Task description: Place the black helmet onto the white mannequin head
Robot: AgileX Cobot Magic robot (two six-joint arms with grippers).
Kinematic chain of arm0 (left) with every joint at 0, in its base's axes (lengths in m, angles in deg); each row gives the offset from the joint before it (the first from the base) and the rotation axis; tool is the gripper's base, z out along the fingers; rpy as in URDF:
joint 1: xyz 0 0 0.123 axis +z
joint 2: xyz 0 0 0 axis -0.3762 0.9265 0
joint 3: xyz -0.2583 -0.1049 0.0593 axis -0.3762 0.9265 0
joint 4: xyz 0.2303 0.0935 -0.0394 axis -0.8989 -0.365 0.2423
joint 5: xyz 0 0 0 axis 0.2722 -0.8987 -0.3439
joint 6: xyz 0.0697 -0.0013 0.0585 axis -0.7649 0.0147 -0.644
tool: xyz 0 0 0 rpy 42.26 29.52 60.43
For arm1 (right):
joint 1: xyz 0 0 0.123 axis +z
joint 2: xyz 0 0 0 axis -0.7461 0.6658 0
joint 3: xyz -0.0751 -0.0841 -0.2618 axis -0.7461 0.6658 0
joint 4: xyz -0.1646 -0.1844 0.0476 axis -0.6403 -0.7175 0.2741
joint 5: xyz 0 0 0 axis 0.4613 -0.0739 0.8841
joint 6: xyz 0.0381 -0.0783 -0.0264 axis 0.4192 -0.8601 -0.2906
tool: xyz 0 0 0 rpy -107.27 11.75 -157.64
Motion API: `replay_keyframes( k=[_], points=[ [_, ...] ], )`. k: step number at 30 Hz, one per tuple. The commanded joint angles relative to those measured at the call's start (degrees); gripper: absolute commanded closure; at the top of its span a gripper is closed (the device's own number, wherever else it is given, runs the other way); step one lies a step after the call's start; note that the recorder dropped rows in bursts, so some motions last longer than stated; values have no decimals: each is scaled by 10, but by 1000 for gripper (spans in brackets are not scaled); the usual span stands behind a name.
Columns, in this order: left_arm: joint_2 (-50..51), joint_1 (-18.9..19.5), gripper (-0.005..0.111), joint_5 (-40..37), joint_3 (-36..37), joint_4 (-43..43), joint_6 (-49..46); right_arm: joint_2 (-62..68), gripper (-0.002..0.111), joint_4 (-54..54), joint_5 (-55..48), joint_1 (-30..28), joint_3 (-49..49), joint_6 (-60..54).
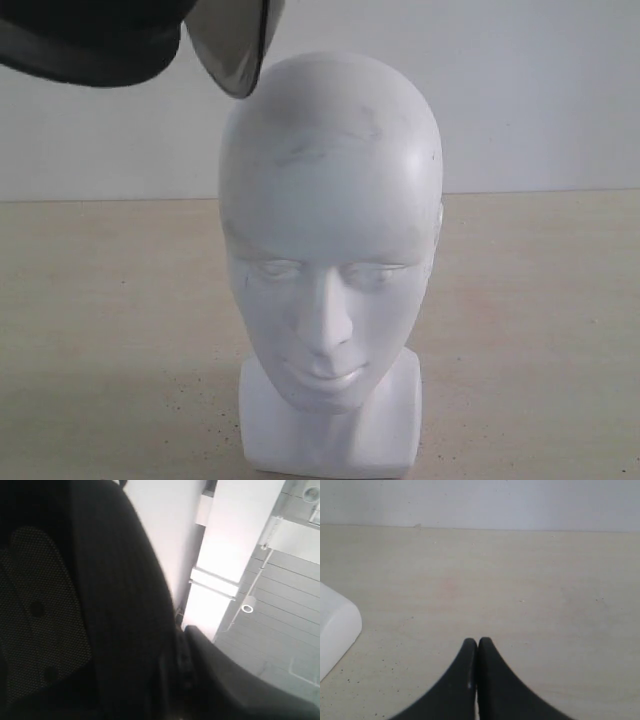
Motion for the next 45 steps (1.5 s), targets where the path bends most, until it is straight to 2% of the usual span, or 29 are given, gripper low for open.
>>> replay_keyframes(
  k=[1,9,13,17,21,24,33,38,45],
  points=[
    [10,0,102,62,-48,-39,45,-2,109,-1,2,0,0,-1],
    [39,0,102,62,-82,-61,179,-2,109,-1,16,0,0,-1],
    [51,0,102,62,-92,-74,194,-2,109,-1,143,0,0,4],
    [68,0,102,62,-95,-80,191,-2,109,12,255,0,0,38],
    [83,0,102,62,-95,-98,161,-2,109,53,335,0,0,144],
    [87,0,102,62,-104,-109,142,-2,109,56,362,0,0,196],
    [122,-3,102,62,-149,-166,142,-2,109,56,412,0,0,203],
    [152,-23,102,62,-149,-161,130,-2,109,72,380,0,-40,231],
    [178,-33,102,62,-154,-145,116,112,109,59,231,0,-236,199]
  ],
)
